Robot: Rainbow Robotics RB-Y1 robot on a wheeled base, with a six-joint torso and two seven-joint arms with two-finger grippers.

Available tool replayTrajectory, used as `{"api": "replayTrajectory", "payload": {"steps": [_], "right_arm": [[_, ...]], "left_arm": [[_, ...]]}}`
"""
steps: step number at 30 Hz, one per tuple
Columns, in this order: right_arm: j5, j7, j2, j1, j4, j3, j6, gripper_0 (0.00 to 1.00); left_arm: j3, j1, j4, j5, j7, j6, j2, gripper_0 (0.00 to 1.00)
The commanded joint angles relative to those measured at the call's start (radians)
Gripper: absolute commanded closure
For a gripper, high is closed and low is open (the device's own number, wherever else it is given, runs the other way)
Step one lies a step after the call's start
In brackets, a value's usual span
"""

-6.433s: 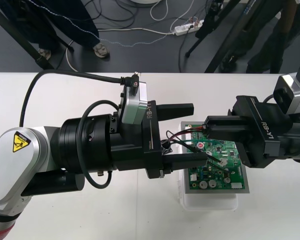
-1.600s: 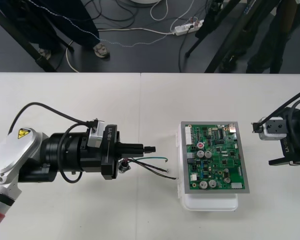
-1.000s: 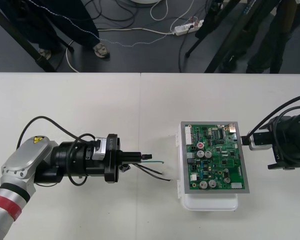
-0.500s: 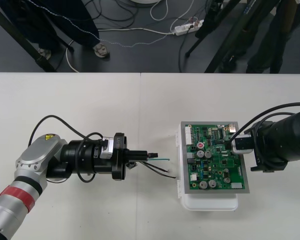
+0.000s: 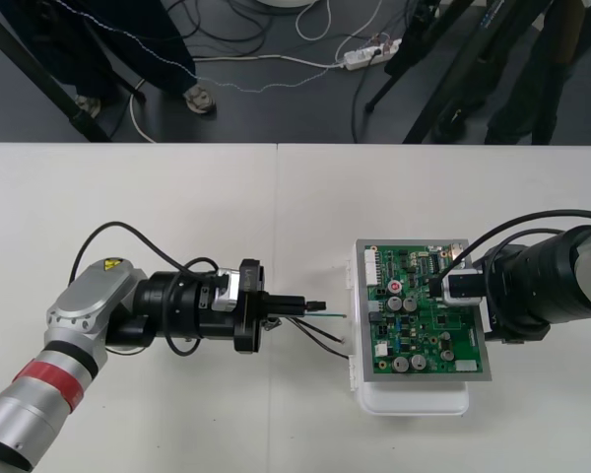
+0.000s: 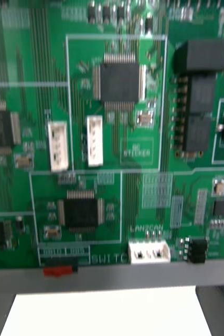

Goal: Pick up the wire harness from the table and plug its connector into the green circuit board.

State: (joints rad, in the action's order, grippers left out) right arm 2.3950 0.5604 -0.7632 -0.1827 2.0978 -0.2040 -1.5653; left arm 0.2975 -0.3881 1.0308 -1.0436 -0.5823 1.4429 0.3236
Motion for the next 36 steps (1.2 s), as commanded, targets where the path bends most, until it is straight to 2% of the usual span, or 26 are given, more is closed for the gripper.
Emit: {"api": "replayTrajectory", "payload": {"steps": [1,36], "right_arm": [[0.041,0.053,0.035,0.015,0.048,-0.014,-0.005,0.0],[0.079,0.078,0.036,0.052,0.084,-0.032,-0.005,0.0]], "left_arm": [[0.057,-0.038,0.009,0.033,-0.036,-0.009,-0.021,1.0],[0.15,-0.038,0.009,0.08,-0.022,-0.144,-0.055,1.0]]}}
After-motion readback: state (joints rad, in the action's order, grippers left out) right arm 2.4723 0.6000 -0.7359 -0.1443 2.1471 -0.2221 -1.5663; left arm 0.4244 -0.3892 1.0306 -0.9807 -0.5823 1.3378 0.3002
